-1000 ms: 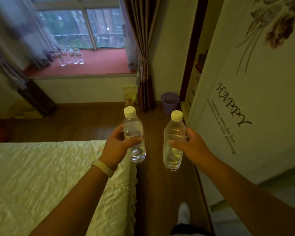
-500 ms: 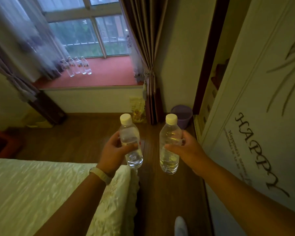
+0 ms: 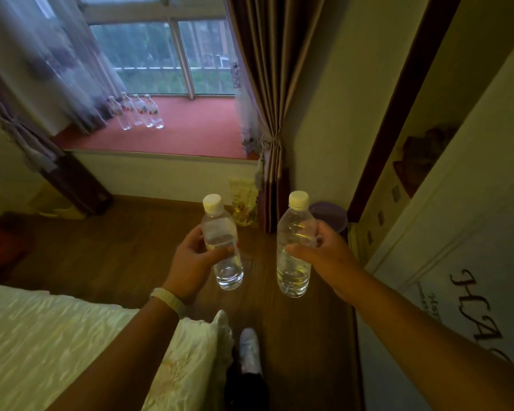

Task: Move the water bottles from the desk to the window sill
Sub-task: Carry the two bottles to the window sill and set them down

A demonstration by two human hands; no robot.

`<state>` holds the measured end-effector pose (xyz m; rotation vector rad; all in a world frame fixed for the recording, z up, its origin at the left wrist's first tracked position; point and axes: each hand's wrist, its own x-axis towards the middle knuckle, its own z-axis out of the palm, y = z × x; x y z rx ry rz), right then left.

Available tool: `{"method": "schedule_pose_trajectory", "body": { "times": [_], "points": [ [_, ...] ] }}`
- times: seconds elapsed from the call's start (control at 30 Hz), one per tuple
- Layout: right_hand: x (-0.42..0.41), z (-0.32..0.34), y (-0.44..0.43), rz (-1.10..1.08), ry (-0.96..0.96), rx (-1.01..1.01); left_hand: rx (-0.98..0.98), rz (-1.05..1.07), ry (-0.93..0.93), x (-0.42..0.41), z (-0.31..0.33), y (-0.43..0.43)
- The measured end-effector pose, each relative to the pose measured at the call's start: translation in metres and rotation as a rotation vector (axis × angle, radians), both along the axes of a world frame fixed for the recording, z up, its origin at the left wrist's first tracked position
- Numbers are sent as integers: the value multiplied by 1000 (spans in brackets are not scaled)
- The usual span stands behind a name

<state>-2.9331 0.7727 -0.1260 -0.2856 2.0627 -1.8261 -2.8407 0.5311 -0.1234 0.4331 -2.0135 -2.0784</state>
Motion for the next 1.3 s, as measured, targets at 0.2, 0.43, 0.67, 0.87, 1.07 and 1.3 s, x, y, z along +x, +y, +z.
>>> {"method": "schedule_pose_trajectory", "body": {
  "times": [0.2,0.43,0.67,0.87,1.07,1.3],
  "points": [
    [-90,-17,-67,-9,-26,44,53,-7,-32,-91,-26,-67],
    [-195,-10,-160,-24,-39,55,124,-6,-47,-194,-25,-162],
    [-268,2,-241,51,-31,14,85,50,-44,-253,-13,-238],
    [-324,-2,-313,143,0,25,55,159,-46,-286,-14,-288],
    [-394,-13,-383,284,-50,13,23,311,-96,-339,-24,-344],
    [-498,-23,-460,404,-157,-7,-45,467,-166,-415,-19,-394]
  ]
}}
